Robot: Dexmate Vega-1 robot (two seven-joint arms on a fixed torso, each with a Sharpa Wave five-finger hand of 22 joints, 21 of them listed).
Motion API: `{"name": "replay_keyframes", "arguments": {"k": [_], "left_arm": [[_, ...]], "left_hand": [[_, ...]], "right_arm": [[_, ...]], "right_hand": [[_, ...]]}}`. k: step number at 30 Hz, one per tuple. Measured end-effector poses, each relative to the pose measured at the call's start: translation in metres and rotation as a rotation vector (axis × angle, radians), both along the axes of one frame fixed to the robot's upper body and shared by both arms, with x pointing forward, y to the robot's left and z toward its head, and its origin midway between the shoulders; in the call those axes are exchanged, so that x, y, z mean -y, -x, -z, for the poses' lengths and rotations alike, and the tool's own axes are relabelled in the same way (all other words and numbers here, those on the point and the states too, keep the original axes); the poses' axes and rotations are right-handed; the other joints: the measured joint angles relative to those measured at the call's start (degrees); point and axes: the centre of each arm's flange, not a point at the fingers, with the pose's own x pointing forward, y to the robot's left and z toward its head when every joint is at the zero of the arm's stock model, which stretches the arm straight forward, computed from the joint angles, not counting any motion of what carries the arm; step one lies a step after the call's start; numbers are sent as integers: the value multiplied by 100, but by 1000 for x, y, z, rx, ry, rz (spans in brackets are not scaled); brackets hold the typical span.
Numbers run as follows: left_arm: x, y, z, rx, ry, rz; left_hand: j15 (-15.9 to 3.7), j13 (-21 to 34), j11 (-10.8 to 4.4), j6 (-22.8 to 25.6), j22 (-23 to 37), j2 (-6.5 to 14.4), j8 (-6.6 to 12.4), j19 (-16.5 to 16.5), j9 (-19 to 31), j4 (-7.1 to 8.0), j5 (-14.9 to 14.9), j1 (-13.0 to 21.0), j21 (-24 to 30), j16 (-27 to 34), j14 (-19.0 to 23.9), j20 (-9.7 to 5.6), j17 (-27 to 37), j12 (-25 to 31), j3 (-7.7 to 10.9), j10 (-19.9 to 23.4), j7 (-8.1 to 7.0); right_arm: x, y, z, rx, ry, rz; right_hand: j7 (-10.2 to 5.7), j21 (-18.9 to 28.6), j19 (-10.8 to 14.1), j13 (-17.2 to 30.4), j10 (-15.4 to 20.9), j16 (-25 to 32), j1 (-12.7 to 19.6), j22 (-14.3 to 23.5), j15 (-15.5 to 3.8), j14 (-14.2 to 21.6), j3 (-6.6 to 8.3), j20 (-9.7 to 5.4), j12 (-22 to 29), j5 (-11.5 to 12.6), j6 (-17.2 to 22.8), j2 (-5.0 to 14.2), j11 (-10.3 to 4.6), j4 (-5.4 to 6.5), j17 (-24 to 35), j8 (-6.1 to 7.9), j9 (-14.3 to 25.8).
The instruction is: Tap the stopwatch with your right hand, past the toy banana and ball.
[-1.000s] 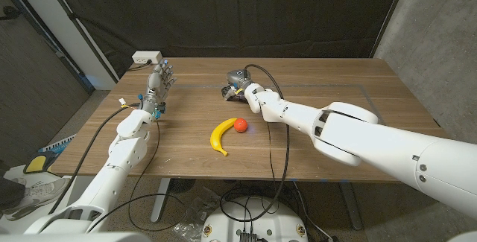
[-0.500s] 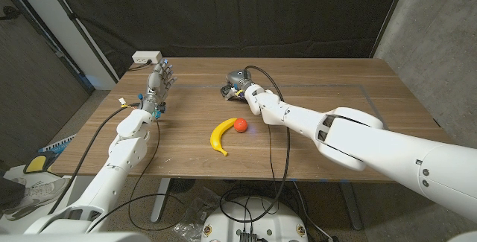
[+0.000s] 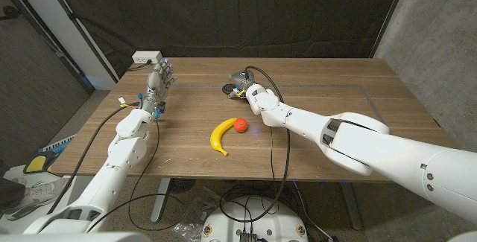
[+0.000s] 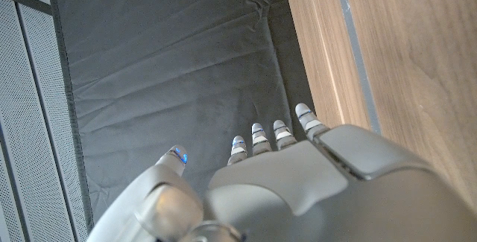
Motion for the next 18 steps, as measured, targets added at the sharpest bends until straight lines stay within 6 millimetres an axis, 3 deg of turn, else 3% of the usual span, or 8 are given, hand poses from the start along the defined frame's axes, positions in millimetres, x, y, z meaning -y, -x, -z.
{"name": "replay_keyframes", "arguments": {"k": [7,11,15,18], "left_arm": [[-1,0,-2,7,-7,8],[-2,1,-3,9,-11,13],[-3,1,-4,13,-16,19],[-4,2,-5,15,-22,25]], "left_hand": [[0,0,0,0,0,0,0,0,0,0,37,0,0,0,0,0,0,0,0,0,0],[0,0,0,0,0,0,0,0,0,-16,45,0,0,0,0,0,1,0,-16,0,0],[0,0,0,0,0,0,0,0,0,-24,45,0,0,0,0,0,1,0,-24,0,0],[0,0,0,0,0,0,0,0,0,-24,45,0,0,0,1,0,1,0,-24,0,0]], "right_arm": [[6,7,-4,-7,-28,16],[12,11,-6,-17,-61,16],[18,15,-10,-29,-117,1],[25,19,-13,-39,-168,-13]], "right_hand": [[211,-237,-289,-110,-366,-64,-494,0,18,-457,-227,186,29,0,-398,-5,172,230,-119,-120,0],[235,-376,-461,-154,-446,-72,-917,1,24,-596,-268,299,72,0,-462,130,191,463,-160,-119,16],[242,-485,-625,-164,-508,-72,-1230,1,33,-727,-289,381,93,-31,-488,234,252,577,-187,-119,17],[260,-585,-799,-191,-549,-72,-1451,7,110,-803,-273,450,94,-93,-529,413,293,655,-214,-119,17]]}}
